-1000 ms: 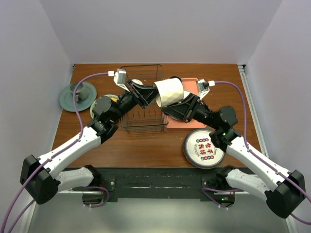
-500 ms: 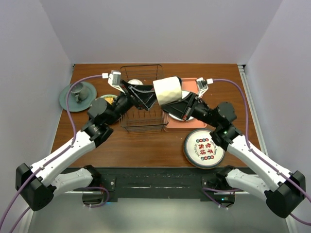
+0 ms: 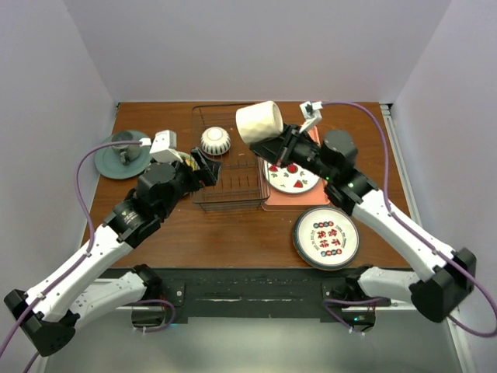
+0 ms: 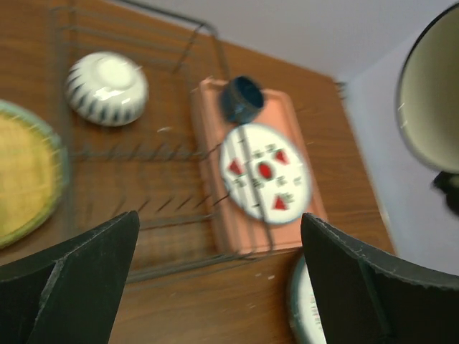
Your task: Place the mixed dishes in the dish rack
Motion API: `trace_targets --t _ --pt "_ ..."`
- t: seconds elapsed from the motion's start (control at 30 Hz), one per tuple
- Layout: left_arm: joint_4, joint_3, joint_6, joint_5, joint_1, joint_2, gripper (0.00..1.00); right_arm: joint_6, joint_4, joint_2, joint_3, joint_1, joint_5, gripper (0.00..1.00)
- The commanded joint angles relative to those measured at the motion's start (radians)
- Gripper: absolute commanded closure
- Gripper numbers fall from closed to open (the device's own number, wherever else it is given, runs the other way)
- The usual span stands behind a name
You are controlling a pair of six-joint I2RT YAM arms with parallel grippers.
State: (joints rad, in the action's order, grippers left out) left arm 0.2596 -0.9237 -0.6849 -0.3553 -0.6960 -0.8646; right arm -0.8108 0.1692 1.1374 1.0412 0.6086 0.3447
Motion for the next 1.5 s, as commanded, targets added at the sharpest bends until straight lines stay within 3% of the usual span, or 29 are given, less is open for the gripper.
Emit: trace_targets --t 0.0,0.27,0.43,0.73,1.47 --pt "0.250 -0.030 0.044 -0.197 0.000 0.007 0.00 0.175 -0.025 0.143 0.160 0.020 -0.125 1.00" --pt "0.303 -0.050 0.093 -0.237 -0.002 0.007 0.00 0.297 -0.063 0.459 0.393 0.046 -0.297 1.00" --pt "0.316 -0.058 0.145 -0.229 -0.002 -0.016 0.00 0.384 -0.131 0.698 0.586 0.069 -0.487 1.00" --pt "0.291 -0.043 0.156 -0.201 -0.002 -0.030 0.00 0.447 -0.209 0.924 0.839 0.077 -0.676 1.00" --pt "0.265 -0.018 0.120 -0.165 0.000 -0.093 0.00 0.516 -0.264 1.187 0.964 0.071 -0.826 1.00"
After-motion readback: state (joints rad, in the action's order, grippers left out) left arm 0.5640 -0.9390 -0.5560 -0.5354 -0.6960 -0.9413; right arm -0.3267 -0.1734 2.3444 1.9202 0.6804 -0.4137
